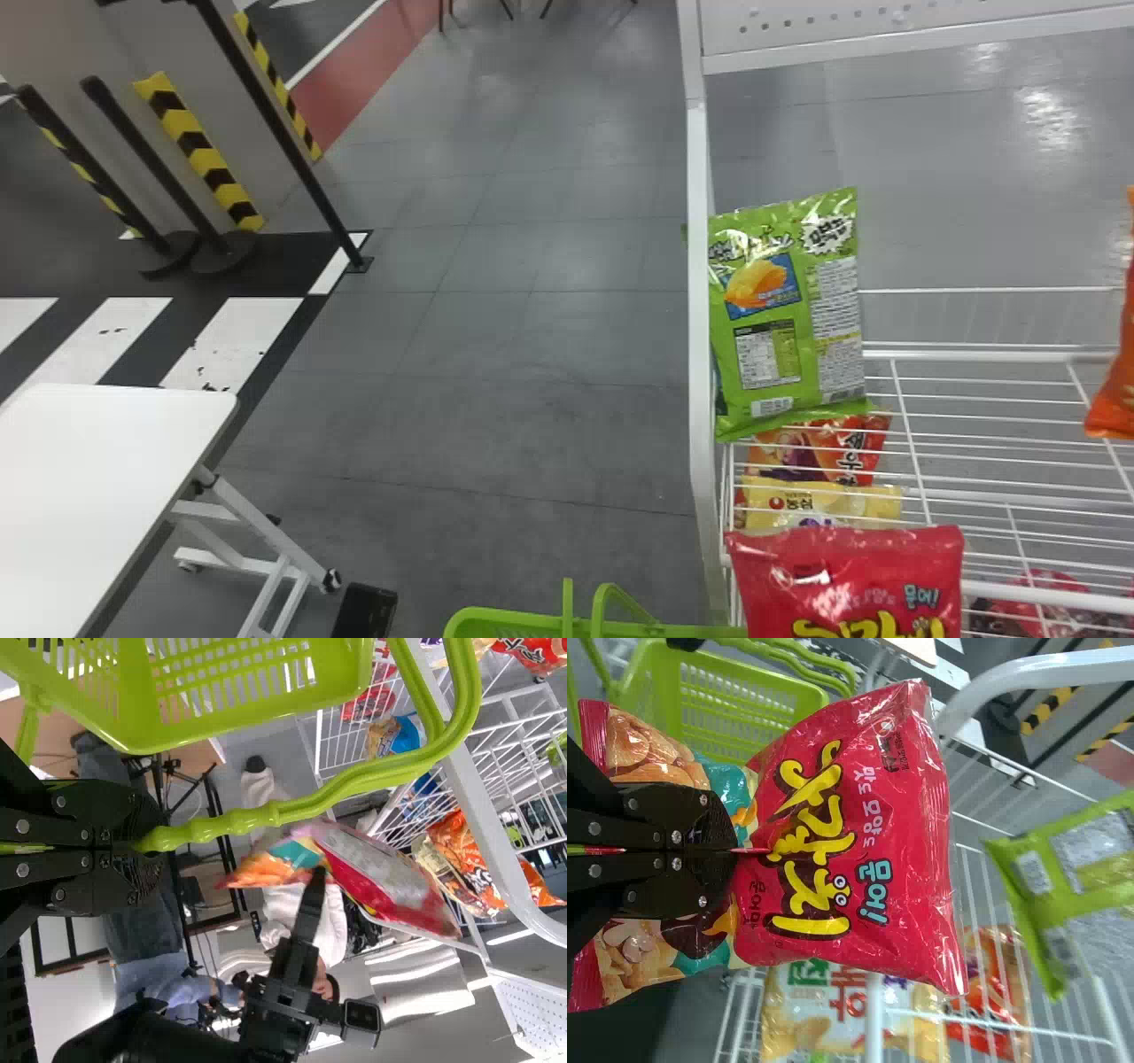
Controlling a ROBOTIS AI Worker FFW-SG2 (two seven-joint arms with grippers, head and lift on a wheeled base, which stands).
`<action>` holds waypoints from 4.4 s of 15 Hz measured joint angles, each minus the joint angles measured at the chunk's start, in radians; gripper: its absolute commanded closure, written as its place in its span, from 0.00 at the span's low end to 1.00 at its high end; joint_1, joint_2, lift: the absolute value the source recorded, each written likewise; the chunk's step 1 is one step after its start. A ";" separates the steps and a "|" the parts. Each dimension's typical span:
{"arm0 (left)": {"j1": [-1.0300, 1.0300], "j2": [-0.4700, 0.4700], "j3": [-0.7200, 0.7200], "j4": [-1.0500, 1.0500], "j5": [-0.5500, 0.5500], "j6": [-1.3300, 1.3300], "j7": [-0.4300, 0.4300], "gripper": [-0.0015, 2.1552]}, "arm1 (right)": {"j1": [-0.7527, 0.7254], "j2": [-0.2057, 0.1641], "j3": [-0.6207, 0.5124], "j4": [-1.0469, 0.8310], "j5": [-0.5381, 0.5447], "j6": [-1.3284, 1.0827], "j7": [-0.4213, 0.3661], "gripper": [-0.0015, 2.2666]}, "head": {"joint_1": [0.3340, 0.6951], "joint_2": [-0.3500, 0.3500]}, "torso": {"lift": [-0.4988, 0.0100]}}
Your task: Hold basket handle with left hand then pick Jagalchi snack with right hand and place into basket
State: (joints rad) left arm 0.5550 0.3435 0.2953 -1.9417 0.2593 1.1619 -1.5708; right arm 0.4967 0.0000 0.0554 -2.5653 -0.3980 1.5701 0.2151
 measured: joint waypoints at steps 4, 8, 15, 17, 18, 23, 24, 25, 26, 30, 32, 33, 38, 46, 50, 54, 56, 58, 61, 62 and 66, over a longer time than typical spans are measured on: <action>0.005 0.000 0.002 -0.004 0.000 0.000 0.000 0.99 | -0.019 0.000 0.088 0.096 0.000 0.000 -0.001 0.99 | 1.00 1.00 | 0.96; 0.012 0.000 0.009 -0.012 0.000 0.003 0.000 0.99 | -0.070 0.000 0.153 0.204 0.000 0.000 -0.007 0.99 | 1.00 1.00 | 0.96; 0.016 0.002 0.019 -0.014 0.002 0.003 0.000 0.99 | -0.133 0.000 0.262 0.434 -0.003 -0.257 0.025 0.38 | 1.00 1.00 | 0.96; 0.017 0.002 0.020 -0.014 0.002 0.003 0.000 0.99 | -0.134 0.000 0.273 0.459 -0.007 -0.338 0.025 0.00 | 1.00 1.00 | 0.96; 0.018 0.002 0.021 -0.014 0.002 0.003 0.000 0.99 | -0.137 0.000 0.274 0.462 -0.008 -0.324 0.023 0.00 | 1.00 1.00 | 0.96; 0.017 0.005 0.022 -0.012 0.003 0.003 0.000 0.99 | -0.123 0.000 0.255 0.426 -0.012 -0.249 0.026 0.03 | 1.00 1.00 | 0.96; 0.017 0.005 0.022 -0.010 0.003 0.003 0.000 0.99 | -0.110 0.000 0.233 0.400 -0.012 -0.249 0.028 0.03 | 1.00 1.00 | 0.96; 0.017 0.006 0.023 -0.008 0.003 0.002 0.000 0.99 | -0.097 0.000 0.209 0.378 -0.011 -0.251 0.033 0.03 | 1.00 1.00 | 0.96; 0.017 0.006 0.023 -0.006 0.004 0.000 0.000 0.99 | -0.080 0.000 0.179 0.354 -0.006 -0.265 0.048 0.03 | 1.00 1.00 | 0.96; 0.012 0.006 0.024 0.000 0.004 -0.003 0.000 0.99 | 0.017 -0.009 0.078 0.320 0.032 -0.461 0.109 0.04 | 1.00 1.00 | 0.96; 0.009 0.005 0.021 0.005 0.003 -0.004 0.000 0.99 | 0.077 -0.011 0.040 0.309 0.068 -0.604 0.120 0.04 | 1.00 1.00 | 0.96; 0.009 0.004 0.020 0.008 0.003 -0.004 0.000 0.99 | 0.100 -0.011 0.028 0.305 0.087 -0.659 0.124 0.04 | 1.00 1.00 | 0.96; 0.005 0.003 0.018 0.016 0.003 -0.007 0.000 0.99 | 0.203 -0.006 0.013 0.314 0.191 -1.026 0.135 0.04 | 1.00 0.91 | 0.96; 0.005 0.000 0.016 0.017 0.003 -0.007 0.000 0.99 | 0.272 0.000 -0.040 0.489 0.258 -1.541 0.133 0.04 | 1.00 0.72 | 0.96; 0.005 0.000 0.015 0.017 0.002 -0.006 0.000 0.99 | 0.295 0.000 -0.070 0.546 0.260 -1.703 0.133 0.04 | 1.00 0.63 | 0.96; 0.005 -0.002 0.014 0.016 0.003 -0.006 0.000 0.99 | 0.313 0.000 -0.082 0.583 0.265 -1.797 0.133 0.04 | 1.00 0.60 | 0.96; 0.005 -0.003 0.011 0.016 0.002 -0.006 0.000 0.99 | 0.321 0.000 -0.086 0.585 0.266 -1.811 0.133 0.04 | 1.00 0.59 | 0.96; 0.005 -0.003 0.009 0.014 0.002 -0.006 0.000 0.99 | 0.328 0.000 -0.088 0.586 0.266 -1.827 0.134 0.04 | 1.00 0.58 | 0.96; 0.005 -0.004 0.007 0.011 0.000 -0.006 0.000 0.99 | 0.335 0.000 -0.090 0.586 0.266 -1.843 0.135 0.04 | 1.00 0.57 | 0.96; 0.006 -0.004 0.007 0.010 0.000 -0.006 0.000 0.99 | 0.337 0.000 -0.090 0.586 0.266 -1.847 0.136 0.04 | 1.00 0.57 | 0.96; 0.008 -0.004 0.006 0.004 0.000 -0.006 0.000 0.99 | 0.341 0.000 -0.091 0.587 0.266 -1.864 0.137 0.04 | 1.00 0.56 | 0.96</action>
State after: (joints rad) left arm 0.5629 0.3395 0.3010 -1.9376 0.2591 1.1558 -1.5708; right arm 0.8372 0.0000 -0.0353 -1.9783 -0.1319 -0.2940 0.3526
